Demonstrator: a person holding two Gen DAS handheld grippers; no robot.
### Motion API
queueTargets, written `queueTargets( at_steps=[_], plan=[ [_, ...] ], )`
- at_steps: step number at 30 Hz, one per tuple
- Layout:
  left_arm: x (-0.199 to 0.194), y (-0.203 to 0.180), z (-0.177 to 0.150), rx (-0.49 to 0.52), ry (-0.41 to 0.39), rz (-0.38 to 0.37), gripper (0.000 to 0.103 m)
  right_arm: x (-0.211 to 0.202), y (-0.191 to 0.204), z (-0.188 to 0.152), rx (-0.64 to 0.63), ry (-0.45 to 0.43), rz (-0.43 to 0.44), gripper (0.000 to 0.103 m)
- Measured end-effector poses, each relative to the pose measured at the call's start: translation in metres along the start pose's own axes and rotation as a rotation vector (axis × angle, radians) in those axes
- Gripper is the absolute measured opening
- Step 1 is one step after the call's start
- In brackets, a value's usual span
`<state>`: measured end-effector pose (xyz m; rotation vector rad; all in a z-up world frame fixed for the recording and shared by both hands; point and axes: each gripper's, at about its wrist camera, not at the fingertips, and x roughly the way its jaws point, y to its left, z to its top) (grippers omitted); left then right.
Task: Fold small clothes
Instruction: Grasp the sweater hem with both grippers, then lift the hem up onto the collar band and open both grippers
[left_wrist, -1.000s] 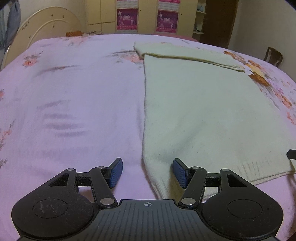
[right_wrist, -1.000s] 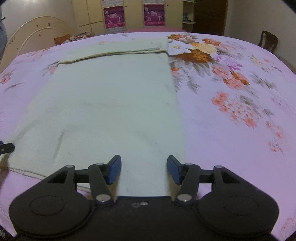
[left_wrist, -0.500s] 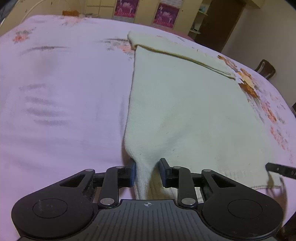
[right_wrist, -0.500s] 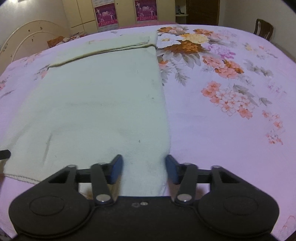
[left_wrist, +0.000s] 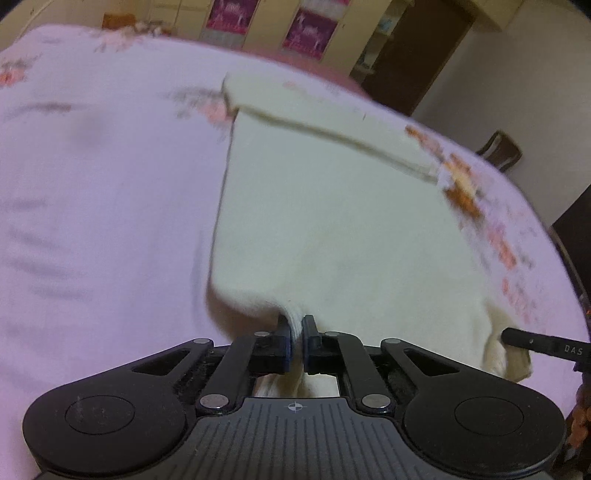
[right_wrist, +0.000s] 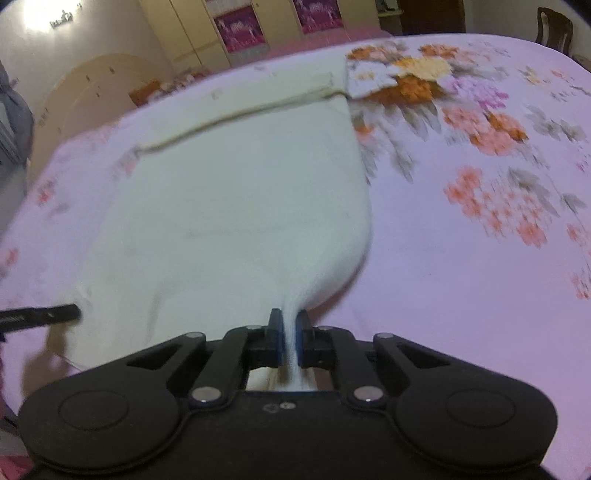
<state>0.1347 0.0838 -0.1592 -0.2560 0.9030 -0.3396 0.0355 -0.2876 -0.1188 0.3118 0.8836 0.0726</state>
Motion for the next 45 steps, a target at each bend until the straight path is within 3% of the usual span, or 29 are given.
queueTargets(
  at_steps=[9, 22, 33, 40, 45],
  plan=[
    [0.025, -0.016, 0.085, -0.020, -0.138, -0.043, 0.006, 0.005, 0.013, 0.073, -0.037, -0.121, 0.076, 0.007],
    [0.121, -0.019, 0.186, -0.082, -0.220, -0.016, 0.006, 0.092, -0.007, 0.189, 0.008, -0.182, 0.106, 0.007],
    [0.181, -0.001, 0.228, -0.139, -0.223, 0.035, 0.006, 0.157, -0.029, 0.241, 0.079, -0.159, 0.118, 0.007],
    [0.215, 0.006, 0.260, -0.161, -0.228, 0.108, 0.006, 0.196, -0.055, 0.271, 0.213, -0.131, 0.106, 0.007],
    [0.235, 0.012, 0.277, -0.182, -0.186, 0.136, 0.006, 0.217, -0.074, 0.286, 0.316, -0.123, 0.094, 0.007]
  ],
)
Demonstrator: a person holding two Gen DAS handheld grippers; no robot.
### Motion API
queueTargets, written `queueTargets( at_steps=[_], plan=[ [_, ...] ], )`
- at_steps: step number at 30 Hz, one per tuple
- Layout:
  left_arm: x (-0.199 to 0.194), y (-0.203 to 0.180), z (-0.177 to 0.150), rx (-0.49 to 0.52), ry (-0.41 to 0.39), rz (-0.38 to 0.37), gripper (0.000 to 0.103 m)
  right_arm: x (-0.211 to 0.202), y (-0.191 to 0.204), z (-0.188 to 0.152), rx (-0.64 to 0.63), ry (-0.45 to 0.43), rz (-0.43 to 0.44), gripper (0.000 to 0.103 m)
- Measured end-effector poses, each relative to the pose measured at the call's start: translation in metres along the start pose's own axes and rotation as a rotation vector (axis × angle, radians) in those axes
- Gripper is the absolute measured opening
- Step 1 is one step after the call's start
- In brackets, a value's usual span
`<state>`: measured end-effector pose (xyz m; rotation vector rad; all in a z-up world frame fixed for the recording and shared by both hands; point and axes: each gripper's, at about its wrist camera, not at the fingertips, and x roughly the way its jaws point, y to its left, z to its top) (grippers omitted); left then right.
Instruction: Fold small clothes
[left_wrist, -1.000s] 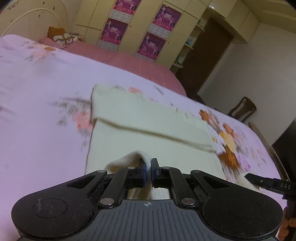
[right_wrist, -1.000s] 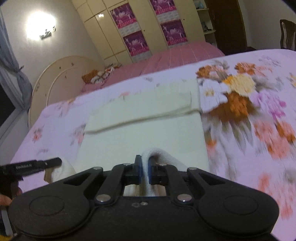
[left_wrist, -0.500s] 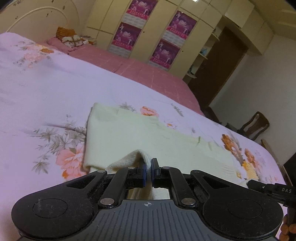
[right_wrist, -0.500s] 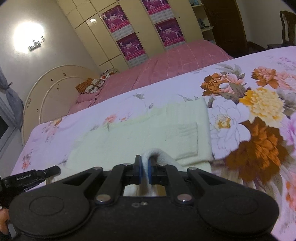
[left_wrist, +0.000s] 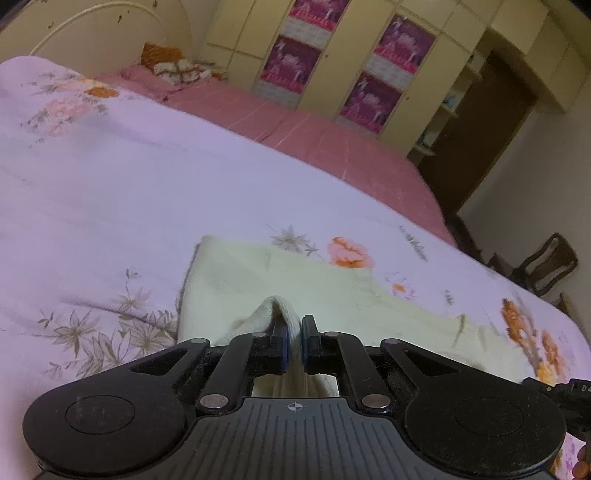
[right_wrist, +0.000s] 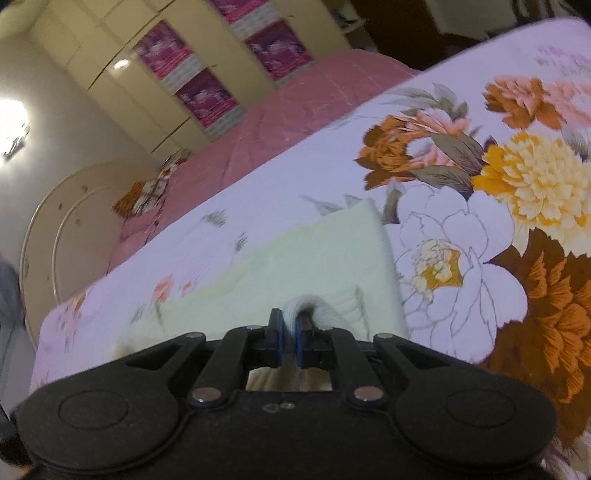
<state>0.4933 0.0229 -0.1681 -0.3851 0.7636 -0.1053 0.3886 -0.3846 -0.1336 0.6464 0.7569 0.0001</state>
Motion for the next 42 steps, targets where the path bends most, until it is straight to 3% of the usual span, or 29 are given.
queueTargets(
  at_steps=[2, 4, 5, 6, 7, 8, 14, 19, 23, 30, 36, 37, 39, 42],
  plan=[
    [0.002, 0.001, 0.003, -0.005, 0.005, -0.011, 0.006, 0.007, -0.002, 0.005, 0.006, 0.006, -0.006, 0.012],
    [0.003, 0.003, 0.006, 0.002, 0.006, -0.011, 0.017, 0.006, -0.002, 0.008, -0.003, -0.013, 0.007, 0.024],
    [0.002, 0.005, 0.008, -0.005, 0.006, -0.012, 0.040, 0.005, -0.001, 0.010, -0.021, -0.031, -0.001, 0.029],
    [-0.001, 0.007, 0.009, -0.011, -0.007, -0.006, 0.071, 0.002, 0.001, 0.012, -0.046, -0.054, -0.019, 0.033],
    [-0.005, 0.008, 0.010, -0.008, -0.037, 0.014, 0.082, 0.000, 0.002, 0.013, -0.069, -0.072, -0.032, 0.044],
    [-0.009, 0.009, 0.011, 0.004, -0.074, 0.030, 0.085, -0.001, 0.004, 0.015, -0.096, -0.085, -0.037, 0.050],
    [-0.006, 0.011, 0.010, 0.136, -0.061, 0.043, 0.084, -0.007, 0.008, 0.016, -0.201, -0.113, -0.052, 0.050],
    [-0.015, 0.017, 0.009, 0.143, -0.119, 0.062, 0.084, -0.013, -0.002, 0.027, -0.167, -0.190, -0.082, 0.054],
    [-0.029, 0.031, 0.013, 0.130, -0.137, 0.067, 0.084, -0.016, 0.000, 0.020, -0.248, -0.163, -0.094, 0.053],
    [-0.039, 0.017, -0.013, 0.381, -0.071, 0.067, 0.084, -0.009, 0.002, 0.002, -0.347, -0.079, -0.110, 0.054],
    [-0.019, -0.004, -0.009, 0.372, -0.071, 0.055, 0.084, 0.012, 0.006, -0.001, -0.350, -0.041, -0.135, 0.058],
    [-0.012, -0.007, -0.006, 0.354, -0.065, 0.054, 0.082, 0.015, 0.007, -0.001, -0.355, -0.041, -0.138, 0.059],
    [0.003, -0.009, -0.001, 0.322, -0.033, 0.047, 0.038, 0.019, 0.008, 0.002, -0.349, -0.041, -0.137, 0.059],
    [0.012, -0.006, 0.001, 0.262, -0.043, 0.060, 0.027, 0.025, 0.009, 0.007, -0.336, -0.048, -0.146, 0.051]
  ],
)
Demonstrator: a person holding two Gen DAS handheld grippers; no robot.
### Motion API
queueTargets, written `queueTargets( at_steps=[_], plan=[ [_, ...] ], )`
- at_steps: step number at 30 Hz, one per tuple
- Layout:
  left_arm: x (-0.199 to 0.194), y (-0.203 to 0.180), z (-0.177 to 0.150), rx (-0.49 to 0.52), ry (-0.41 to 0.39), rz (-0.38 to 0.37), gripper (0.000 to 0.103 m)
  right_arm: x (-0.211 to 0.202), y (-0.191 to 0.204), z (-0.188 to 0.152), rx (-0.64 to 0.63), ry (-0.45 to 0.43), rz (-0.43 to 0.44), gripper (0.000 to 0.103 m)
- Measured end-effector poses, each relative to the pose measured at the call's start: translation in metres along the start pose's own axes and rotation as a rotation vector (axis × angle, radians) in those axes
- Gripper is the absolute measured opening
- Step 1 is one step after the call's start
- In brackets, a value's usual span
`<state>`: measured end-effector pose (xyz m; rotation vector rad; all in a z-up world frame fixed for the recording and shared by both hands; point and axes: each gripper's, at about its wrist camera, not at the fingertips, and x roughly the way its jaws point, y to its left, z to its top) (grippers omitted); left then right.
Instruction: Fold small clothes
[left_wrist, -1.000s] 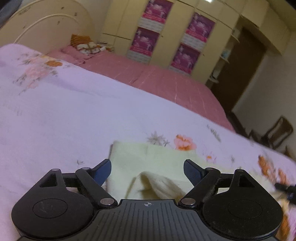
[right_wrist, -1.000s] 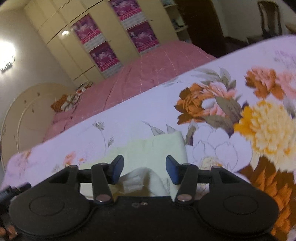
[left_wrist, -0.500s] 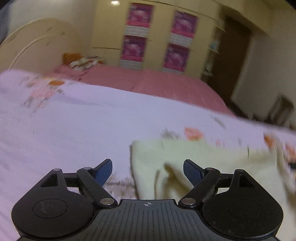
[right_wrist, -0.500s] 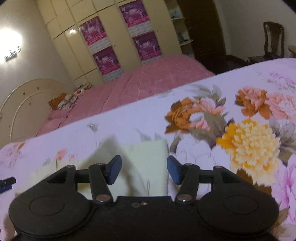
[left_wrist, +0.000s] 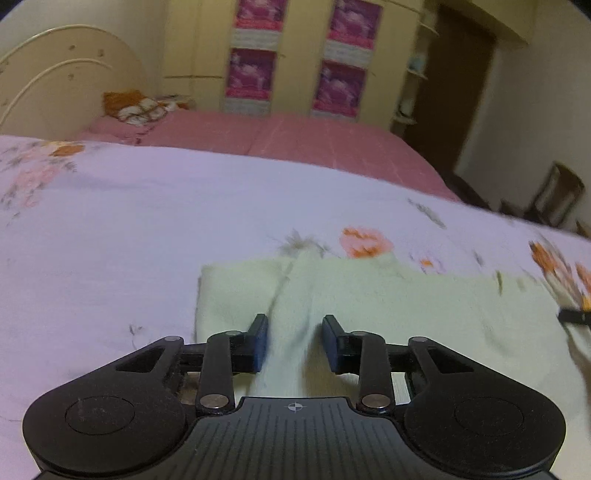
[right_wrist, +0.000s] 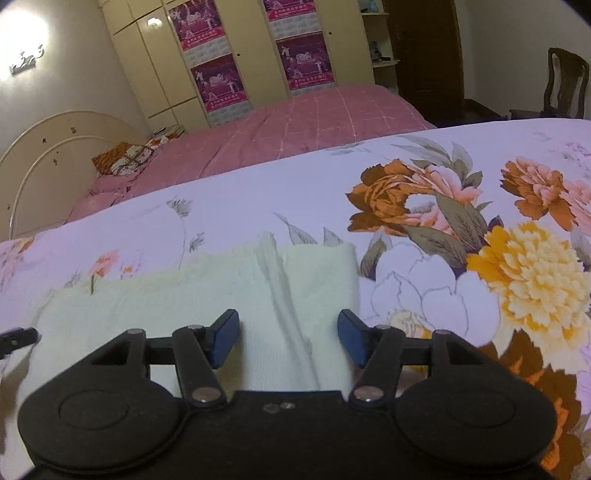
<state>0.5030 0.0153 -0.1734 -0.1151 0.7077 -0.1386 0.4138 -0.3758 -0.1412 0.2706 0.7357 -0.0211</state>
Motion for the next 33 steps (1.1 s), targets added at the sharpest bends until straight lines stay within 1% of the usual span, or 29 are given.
queueTargets(
  at_steps=[2, 3, 4, 5, 7, 9, 10, 11, 12, 14, 15, 16, 18, 19, 20, 22, 23, 26, 28, 30, 31, 33],
  plan=[
    [-0.001, -0.002, -0.003, 0.003, -0.012, 0.011, 0.025, 0.004, 0.000, 0.002, 0.006, 0.004, 0.001, 0.038],
    [-0.002, -0.004, -0.005, 0.019, -0.020, 0.022, 0.017, 0.005, 0.000, 0.002, 0.002, 0.005, 0.002, 0.034],
    [-0.003, -0.006, -0.007, 0.037, -0.026, 0.032, 0.012, 0.006, 0.001, 0.002, -0.005, 0.006, 0.001, 0.022],
    [-0.005, -0.008, -0.009, 0.049, -0.036, 0.041, 0.008, 0.006, 0.001, 0.001, -0.010, 0.007, 0.006, 0.014],
    [-0.005, -0.011, -0.009, 0.053, -0.051, 0.063, 0.004, 0.003, 0.004, 0.000, -0.035, -0.008, -0.002, 0.009],
    [-0.003, -0.008, -0.009, 0.037, -0.057, 0.079, 0.004, -0.002, 0.005, 0.000, -0.048, -0.040, -0.020, 0.005],
    [0.000, -0.006, -0.009, 0.031, -0.056, 0.090, 0.004, -0.003, 0.002, 0.000, -0.046, -0.058, -0.052, 0.004],
    [0.002, -0.006, -0.008, 0.022, -0.056, 0.096, 0.004, 0.001, -0.002, -0.001, -0.036, -0.047, -0.087, 0.004],
    [0.003, -0.006, -0.007, 0.016, -0.058, 0.099, 0.004, 0.006, -0.007, -0.001, -0.020, -0.029, -0.090, 0.004],
    [0.001, -0.009, -0.007, 0.015, -0.067, 0.105, 0.004, 0.004, -0.002, -0.002, -0.054, -0.045, -0.099, 0.004],
    [-0.002, -0.009, -0.007, 0.011, -0.078, 0.098, 0.004, 0.002, 0.001, -0.001, -0.061, -0.057, -0.086, 0.004],
    [-0.007, -0.009, -0.007, 0.004, -0.087, 0.086, 0.004, -0.002, 0.002, -0.001, -0.048, -0.068, -0.057, 0.006],
    [-0.017, -0.011, -0.006, 0.010, -0.095, 0.078, 0.004, -0.006, 0.003, 0.002, -0.037, -0.060, -0.021, 0.019],
    [-0.023, -0.013, -0.006, 0.016, -0.103, 0.069, 0.004, -0.008, 0.004, 0.003, -0.042, -0.050, -0.013, 0.028],
    [-0.028, -0.015, -0.006, 0.023, -0.108, 0.063, 0.004, -0.010, 0.005, 0.004, -0.050, -0.051, -0.023, 0.030],
    [-0.038, -0.020, -0.007, 0.034, -0.111, 0.035, 0.004, -0.017, 0.008, 0.004, -0.065, -0.071, -0.039, 0.031],
    [-0.042, -0.023, -0.009, 0.038, -0.109, 0.015, 0.004, -0.022, 0.012, 0.003, -0.073, -0.085, -0.035, 0.029],
    [-0.048, -0.037, -0.015, 0.067, -0.086, -0.028, 0.004, -0.033, 0.026, 0.000, -0.114, -0.102, -0.005, 0.028],
    [-0.047, -0.046, -0.021, 0.091, -0.062, -0.048, 0.004, -0.035, 0.038, -0.004, -0.134, -0.078, 0.037, 0.028],
    [-0.040, -0.051, -0.027, 0.102, -0.025, -0.043, 0.005, -0.032, 0.049, -0.011, -0.162, -0.035, 0.073, 0.028],
    [-0.034, -0.050, -0.029, 0.092, 0.002, -0.039, 0.005, -0.030, 0.055, -0.017, -0.179, -0.015, 0.081, 0.028],
    [-0.031, -0.046, -0.032, 0.085, -0.002, -0.025, 0.004, -0.024, 0.062, -0.027, -0.206, 0.009, 0.072, 0.027]
  ],
)
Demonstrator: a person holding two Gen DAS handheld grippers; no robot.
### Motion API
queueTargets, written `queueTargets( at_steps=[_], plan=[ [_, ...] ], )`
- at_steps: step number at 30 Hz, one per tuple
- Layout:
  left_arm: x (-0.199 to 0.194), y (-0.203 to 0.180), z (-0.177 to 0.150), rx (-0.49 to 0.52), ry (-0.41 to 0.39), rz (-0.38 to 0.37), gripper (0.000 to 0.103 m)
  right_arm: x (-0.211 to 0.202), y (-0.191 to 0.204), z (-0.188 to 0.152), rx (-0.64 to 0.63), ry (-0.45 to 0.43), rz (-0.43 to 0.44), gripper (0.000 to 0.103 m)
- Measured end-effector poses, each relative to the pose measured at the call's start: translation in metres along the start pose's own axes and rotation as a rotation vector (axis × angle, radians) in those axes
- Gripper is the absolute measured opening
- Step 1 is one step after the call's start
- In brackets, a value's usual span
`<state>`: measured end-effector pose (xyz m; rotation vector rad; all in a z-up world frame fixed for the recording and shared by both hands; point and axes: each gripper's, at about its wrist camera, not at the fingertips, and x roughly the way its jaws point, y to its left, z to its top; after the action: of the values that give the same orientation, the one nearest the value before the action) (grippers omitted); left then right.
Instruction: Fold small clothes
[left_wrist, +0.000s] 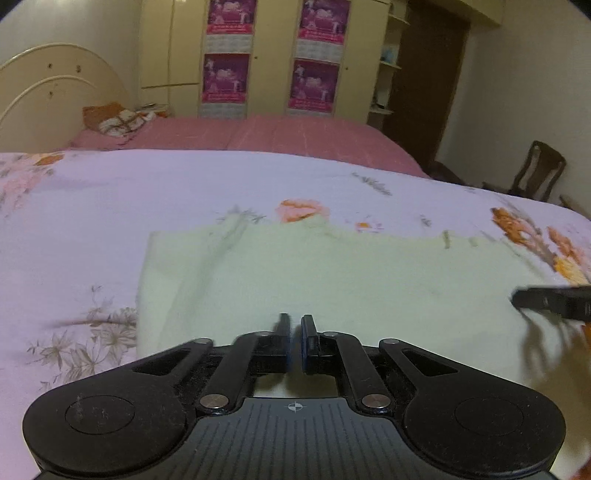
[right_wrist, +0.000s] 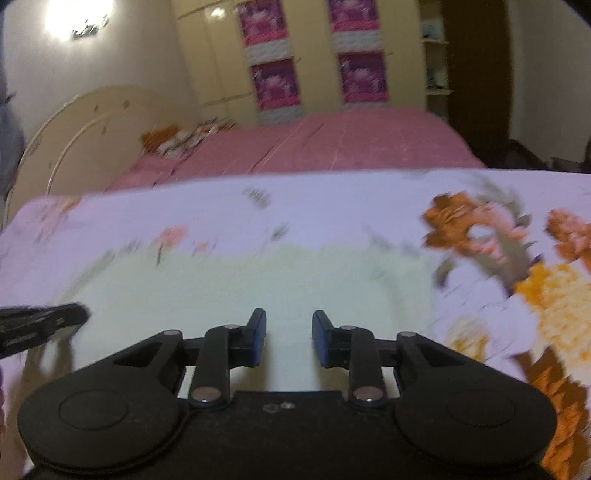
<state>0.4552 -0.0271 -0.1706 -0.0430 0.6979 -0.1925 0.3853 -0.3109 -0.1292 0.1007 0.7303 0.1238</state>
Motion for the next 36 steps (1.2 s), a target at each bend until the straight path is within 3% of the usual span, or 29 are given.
queueTargets(
  at_steps=[6, 9, 11, 17, 20, 28, 36],
  plan=[
    [-0.006, 0.015, -0.003, -0.046, 0.009, 0.030, 0.004, 0.003, -0.020, -0.008, 0.054, 0.008, -0.067, 0.022],
    [-0.016, 0.017, -0.008, -0.059, 0.017, 0.037, 0.005, -0.007, -0.021, -0.009, 0.066, 0.008, -0.100, 0.025],
    [-0.026, 0.014, -0.011, -0.067, 0.017, 0.020, 0.005, -0.018, -0.013, -0.013, 0.076, -0.003, -0.064, 0.032],
    [-0.043, -0.006, -0.028, -0.067, 0.070, -0.042, 0.005, -0.033, 0.030, -0.032, 0.035, 0.012, 0.022, 0.032],
    [-0.044, -0.013, -0.043, -0.064, 0.091, -0.026, 0.005, -0.033, 0.044, -0.041, 0.033, 0.033, 0.031, 0.032],
    [-0.055, -0.015, -0.052, -0.059, 0.107, 0.018, 0.006, -0.047, 0.038, -0.061, 0.051, 0.063, -0.043, 0.032],
    [-0.071, -0.019, -0.060, -0.032, 0.129, 0.045, 0.006, -0.065, 0.043, -0.081, 0.024, 0.085, -0.095, 0.040]
  ],
)
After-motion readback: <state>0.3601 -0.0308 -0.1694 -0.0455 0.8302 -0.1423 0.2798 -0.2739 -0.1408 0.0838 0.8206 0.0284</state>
